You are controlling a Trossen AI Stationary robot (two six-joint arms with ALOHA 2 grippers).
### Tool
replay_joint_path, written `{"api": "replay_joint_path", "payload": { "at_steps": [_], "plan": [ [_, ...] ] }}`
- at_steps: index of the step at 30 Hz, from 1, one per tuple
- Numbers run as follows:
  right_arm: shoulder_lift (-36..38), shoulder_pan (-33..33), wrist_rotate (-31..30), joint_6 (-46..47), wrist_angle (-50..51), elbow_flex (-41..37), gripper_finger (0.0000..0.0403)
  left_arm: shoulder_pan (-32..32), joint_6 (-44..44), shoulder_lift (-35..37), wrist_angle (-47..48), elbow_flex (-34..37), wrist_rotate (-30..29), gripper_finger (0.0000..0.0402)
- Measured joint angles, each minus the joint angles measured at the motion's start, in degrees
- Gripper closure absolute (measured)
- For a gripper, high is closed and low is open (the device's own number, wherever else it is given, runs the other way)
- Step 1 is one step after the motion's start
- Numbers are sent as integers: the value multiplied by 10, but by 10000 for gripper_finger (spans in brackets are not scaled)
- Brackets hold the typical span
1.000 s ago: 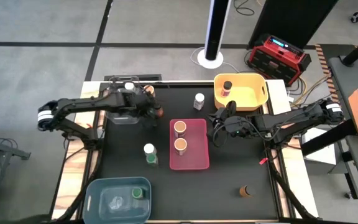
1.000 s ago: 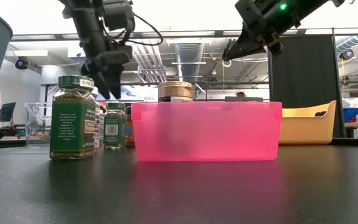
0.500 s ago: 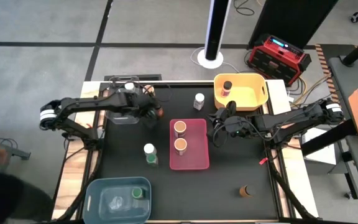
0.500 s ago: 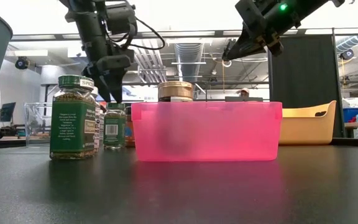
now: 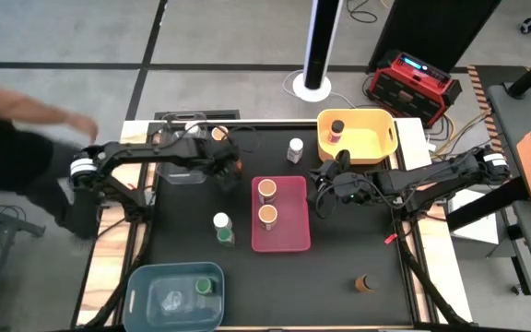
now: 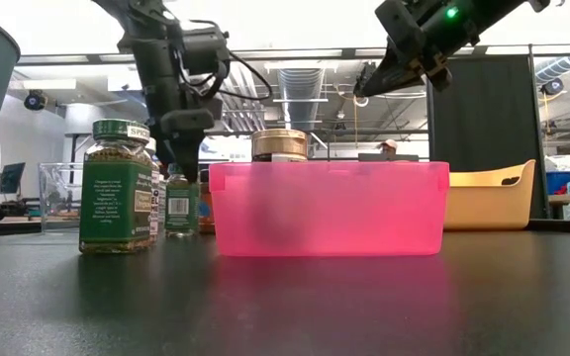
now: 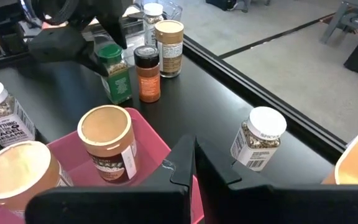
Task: Sort spices by type
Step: Put the top green seasoning bottle into the blue bin
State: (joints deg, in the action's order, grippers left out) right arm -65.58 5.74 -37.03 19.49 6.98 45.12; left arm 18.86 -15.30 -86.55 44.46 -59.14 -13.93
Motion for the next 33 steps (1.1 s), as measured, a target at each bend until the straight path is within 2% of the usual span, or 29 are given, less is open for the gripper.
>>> {"api": "replay_joint_path", "payload": {
  "at_steps": [4, 8, 21, 33],
  "plan": [
    [0, 0, 0, 0, 0, -3, 394, 0, 2, -4, -3, 0, 0, 57],
    [0, 0, 0, 0, 0, -4, 394, 0, 2, -4, -4, 0, 0, 78],
    [0, 0, 0, 0, 0, -4, 394, -1, 2, -2, -10, -1, 13, 211],
    [0, 0, 0, 0, 0, -4, 394, -1, 15, 9, 8, -7, 19, 205]
  ]
}}
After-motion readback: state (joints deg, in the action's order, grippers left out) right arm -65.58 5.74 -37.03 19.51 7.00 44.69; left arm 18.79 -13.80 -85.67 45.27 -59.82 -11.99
